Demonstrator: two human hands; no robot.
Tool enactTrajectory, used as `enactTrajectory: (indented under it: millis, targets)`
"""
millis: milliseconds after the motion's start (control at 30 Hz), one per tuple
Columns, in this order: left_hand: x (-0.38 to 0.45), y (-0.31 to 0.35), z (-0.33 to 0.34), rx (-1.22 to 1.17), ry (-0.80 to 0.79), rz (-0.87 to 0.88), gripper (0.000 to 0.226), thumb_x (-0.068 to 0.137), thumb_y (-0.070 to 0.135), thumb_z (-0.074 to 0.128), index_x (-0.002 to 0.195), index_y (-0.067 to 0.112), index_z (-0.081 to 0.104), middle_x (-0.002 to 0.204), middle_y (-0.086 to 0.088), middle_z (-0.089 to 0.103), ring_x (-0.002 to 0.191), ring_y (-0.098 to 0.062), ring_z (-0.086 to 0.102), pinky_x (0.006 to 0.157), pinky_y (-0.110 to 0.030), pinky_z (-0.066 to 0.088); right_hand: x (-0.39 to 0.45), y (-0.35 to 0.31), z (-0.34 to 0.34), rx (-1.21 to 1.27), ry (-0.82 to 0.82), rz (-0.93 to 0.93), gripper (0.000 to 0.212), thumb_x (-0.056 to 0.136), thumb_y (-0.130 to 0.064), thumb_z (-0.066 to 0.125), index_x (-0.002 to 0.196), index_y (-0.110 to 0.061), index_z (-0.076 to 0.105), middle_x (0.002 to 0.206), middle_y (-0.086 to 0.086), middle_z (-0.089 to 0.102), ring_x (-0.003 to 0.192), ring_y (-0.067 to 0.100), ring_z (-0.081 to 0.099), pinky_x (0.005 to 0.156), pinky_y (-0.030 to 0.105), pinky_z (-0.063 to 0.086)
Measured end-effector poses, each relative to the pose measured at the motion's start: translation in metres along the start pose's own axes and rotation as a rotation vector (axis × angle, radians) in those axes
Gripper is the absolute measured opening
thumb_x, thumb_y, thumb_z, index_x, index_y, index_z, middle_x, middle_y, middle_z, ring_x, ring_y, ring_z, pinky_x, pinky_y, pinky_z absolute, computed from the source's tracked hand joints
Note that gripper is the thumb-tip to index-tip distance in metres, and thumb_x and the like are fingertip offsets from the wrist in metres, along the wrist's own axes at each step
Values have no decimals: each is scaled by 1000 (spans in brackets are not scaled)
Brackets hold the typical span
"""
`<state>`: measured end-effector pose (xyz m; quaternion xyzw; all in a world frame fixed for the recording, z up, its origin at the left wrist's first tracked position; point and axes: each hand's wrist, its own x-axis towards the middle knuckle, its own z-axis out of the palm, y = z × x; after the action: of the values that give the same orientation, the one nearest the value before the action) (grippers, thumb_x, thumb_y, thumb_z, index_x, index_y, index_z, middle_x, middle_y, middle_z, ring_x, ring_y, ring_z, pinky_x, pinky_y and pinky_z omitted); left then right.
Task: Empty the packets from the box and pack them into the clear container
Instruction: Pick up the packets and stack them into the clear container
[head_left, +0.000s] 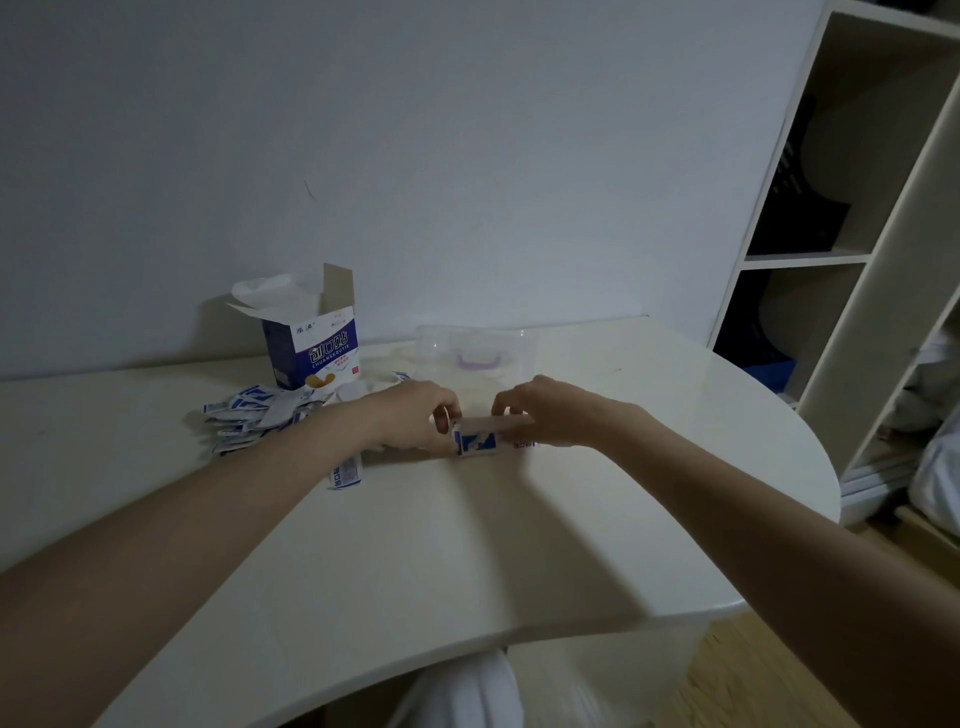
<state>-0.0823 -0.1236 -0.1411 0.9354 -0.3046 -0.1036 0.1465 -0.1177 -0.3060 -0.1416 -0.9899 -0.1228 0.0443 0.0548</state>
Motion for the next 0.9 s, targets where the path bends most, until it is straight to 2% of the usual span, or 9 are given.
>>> enactTrajectory:
  millis: [33, 167, 300, 400, 533, 633, 733, 833, 900]
  targets:
    - [2, -1, 2, -11, 24, 15, 29, 81, 24, 68, 108, 16, 59, 94, 8, 56, 83, -19, 61, 71, -27, 49, -2, 2, -2, -40, -6, 10, 28, 89, -26, 57, 116, -19, 58, 110, 7, 62, 94, 23, 55, 72, 30, 41]
    - [5, 2, 9, -42, 111, 49, 9, 80, 15, 67, 86, 17, 60, 79, 4, 60, 55, -4, 53, 55, -15, 41, -7, 7, -7, -6, -25, 45, 21, 83, -18, 62, 103, -12, 65, 96, 12, 67, 69, 21, 55, 55, 24, 41]
    - [6, 6, 6, -38, 191, 49, 6, 82, 11, 63, 85, 13, 69, 67, 2, 62, 63, -13, 57, 56, -15, 40, -7, 4, -10, 29, 56, -2, 19, 85, -8, 52, 92, -3, 68, 70, 6, 63, 51, 9, 51, 37, 7, 34]
    - [7, 2, 6, 15, 178, 53, 10, 81, 12, 65, 88, 10, 72, 70, 0, 61, 70, -14, 55, 61, -21, 41, -6, 0, -8, 29, 38, -30, 19, 87, -8, 50, 97, -12, 66, 73, 8, 72, 43, -2, 52, 40, 6, 34]
    - [5, 3, 7, 10, 177, 65, 10, 78, 9, 66, 87, 7, 72, 64, 3, 60, 70, -17, 56, 67, -30, 45, -6, -12, -7, -76, -11, -49, 22, 86, -6, 49, 100, -14, 65, 78, 9, 71, 55, 15, 60, 55, 22, 46]
    - [5, 8, -11, -17, 261, 91, 10, 79, 9, 67, 87, 8, 73, 71, -3, 66, 63, -11, 56, 60, -17, 42, -3, -16, -24, -219, 141, -52, 22, 93, -26, 48, 107, -21, 64, 96, 7, 65, 87, 26, 65, 67, 26, 41]
    - [10, 8, -42, -141, 423, 115, 10, 82, 10, 67, 91, 10, 72, 73, -3, 69, 63, -10, 60, 60, -6, 43, 10, -14, -55, -189, 264, -58, 22, 92, -20, 47, 105, -18, 65, 107, 10, 63, 101, 29, 58, 72, 29, 37]
    - [20, 2, -65, -195, 612, 125, 19, 86, 10, 62, 105, 9, 67, 95, -10, 70, 77, -18, 63, 69, -22, 50, 31, -11, -83, -44, 392, -34, 25, 90, -7, 45, 102, -6, 67, 102, 16, 66, 95, 33, 60, 70, 29, 41]
    - [29, -7, -71, -84, 594, 81, 36, 91, 15, 56, 126, 13, 54, 119, -10, 61, 94, -20, 60, 81, -28, 47, 46, -6, -94, 9, 453, -6, 27, 88, -5, 45, 103, -4, 67, 102, 17, 66, 93, 32, 61, 68, 28, 41]
